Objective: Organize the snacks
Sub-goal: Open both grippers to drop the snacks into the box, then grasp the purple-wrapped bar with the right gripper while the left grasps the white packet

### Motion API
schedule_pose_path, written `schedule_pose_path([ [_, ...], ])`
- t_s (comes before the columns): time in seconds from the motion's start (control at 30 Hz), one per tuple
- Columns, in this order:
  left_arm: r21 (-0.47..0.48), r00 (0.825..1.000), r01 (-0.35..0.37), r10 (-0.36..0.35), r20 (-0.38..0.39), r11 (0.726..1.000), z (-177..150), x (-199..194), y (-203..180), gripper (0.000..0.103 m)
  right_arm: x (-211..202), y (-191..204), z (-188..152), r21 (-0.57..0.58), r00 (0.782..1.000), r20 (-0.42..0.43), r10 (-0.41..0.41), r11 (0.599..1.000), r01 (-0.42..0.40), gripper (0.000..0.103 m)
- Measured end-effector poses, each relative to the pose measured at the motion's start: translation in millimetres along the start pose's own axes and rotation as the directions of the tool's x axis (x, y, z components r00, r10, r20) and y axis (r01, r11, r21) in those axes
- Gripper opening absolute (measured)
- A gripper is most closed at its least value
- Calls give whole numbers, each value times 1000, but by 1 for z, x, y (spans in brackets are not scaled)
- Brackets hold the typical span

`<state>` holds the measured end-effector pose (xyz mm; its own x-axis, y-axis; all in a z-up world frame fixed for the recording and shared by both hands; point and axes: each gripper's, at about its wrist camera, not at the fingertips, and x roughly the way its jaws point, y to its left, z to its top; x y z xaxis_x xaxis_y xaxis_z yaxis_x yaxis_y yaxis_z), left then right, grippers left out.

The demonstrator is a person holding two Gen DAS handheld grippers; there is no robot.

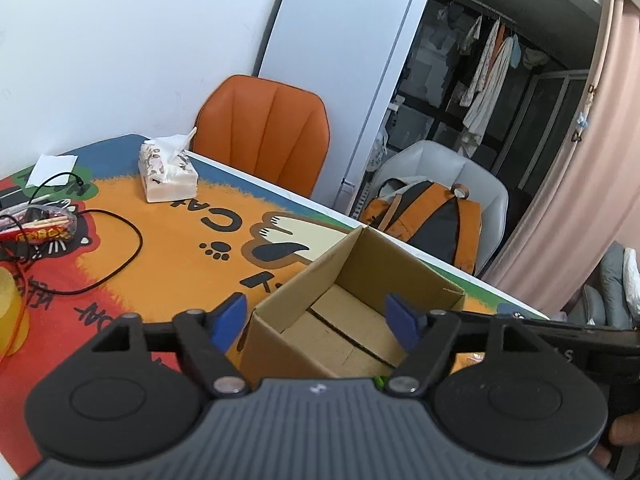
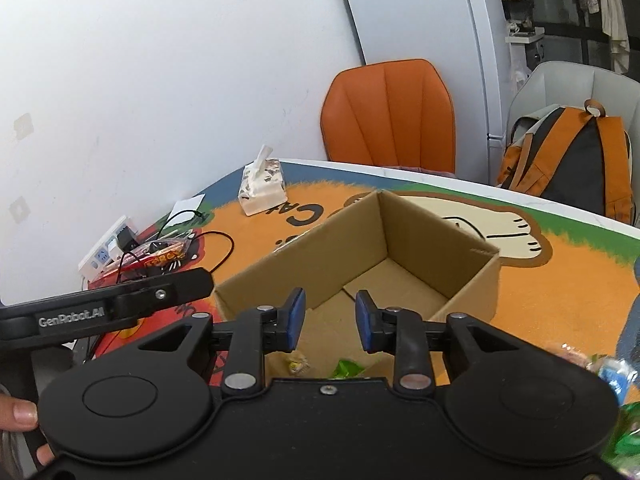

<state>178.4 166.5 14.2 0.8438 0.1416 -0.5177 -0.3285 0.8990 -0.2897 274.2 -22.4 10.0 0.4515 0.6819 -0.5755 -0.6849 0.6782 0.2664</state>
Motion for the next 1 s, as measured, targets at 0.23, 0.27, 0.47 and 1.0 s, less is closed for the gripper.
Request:
schedule_pose_path([
  [0.23, 5, 997, -25, 25, -74, 1000, 22, -3, -20, 85, -20, -15, 12, 56, 995, -95, 4, 998, 1, 45],
  [0.27, 1, 996, -29, 29, -79, 1000, 23, -4, -23, 86, -24, -18, 13, 70, 995, -100, 6, 998, 1, 50],
  [0.47, 7, 998, -21, 22, -67, 1000, 3, -5, -33, 90, -52, -31, -5, 32, 998, -60, -21, 999, 23, 70],
  [1.0, 70, 982, 108, -95, -163, 992, -65, -35, -81, 96, -144, -43, -101, 100, 958, 85, -273, 959, 264, 103],
])
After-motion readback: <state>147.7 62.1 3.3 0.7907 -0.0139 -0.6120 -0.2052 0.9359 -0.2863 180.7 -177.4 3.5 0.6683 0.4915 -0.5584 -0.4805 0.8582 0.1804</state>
